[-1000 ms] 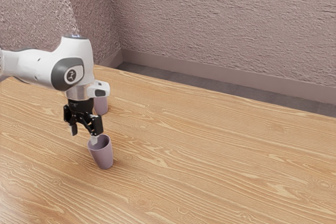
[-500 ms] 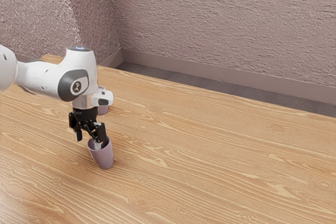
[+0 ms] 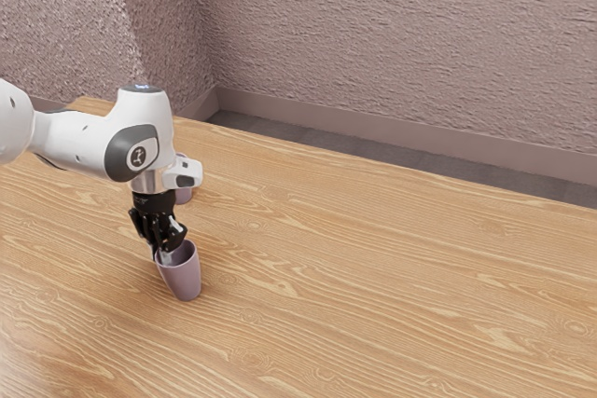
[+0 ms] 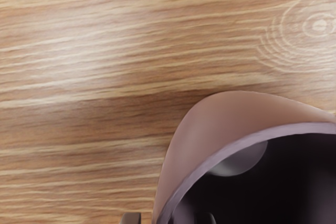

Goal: Place the right cup onto the left cup

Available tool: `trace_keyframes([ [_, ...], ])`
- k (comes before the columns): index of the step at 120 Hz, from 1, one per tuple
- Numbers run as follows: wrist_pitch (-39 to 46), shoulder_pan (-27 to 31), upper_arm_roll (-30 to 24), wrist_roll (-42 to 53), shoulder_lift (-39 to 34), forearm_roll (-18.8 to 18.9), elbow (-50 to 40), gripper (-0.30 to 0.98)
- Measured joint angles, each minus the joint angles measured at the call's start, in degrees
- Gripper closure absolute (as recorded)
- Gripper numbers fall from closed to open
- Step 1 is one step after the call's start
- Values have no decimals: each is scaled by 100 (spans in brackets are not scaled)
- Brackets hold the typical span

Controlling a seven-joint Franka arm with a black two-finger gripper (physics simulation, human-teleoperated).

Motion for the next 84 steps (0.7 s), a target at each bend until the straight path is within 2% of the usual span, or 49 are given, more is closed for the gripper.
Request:
trace_keyframes([
  [24, 23, -16, -8, 18, -5, -47, -1, 74],
  [49, 37, -24, -9, 25, -42, -58, 0, 77],
  [67, -75, -46, -13, 12, -423, -45, 14, 78],
  [84, -767, -63, 40, 7, -596, -18, 1050, 78],
])
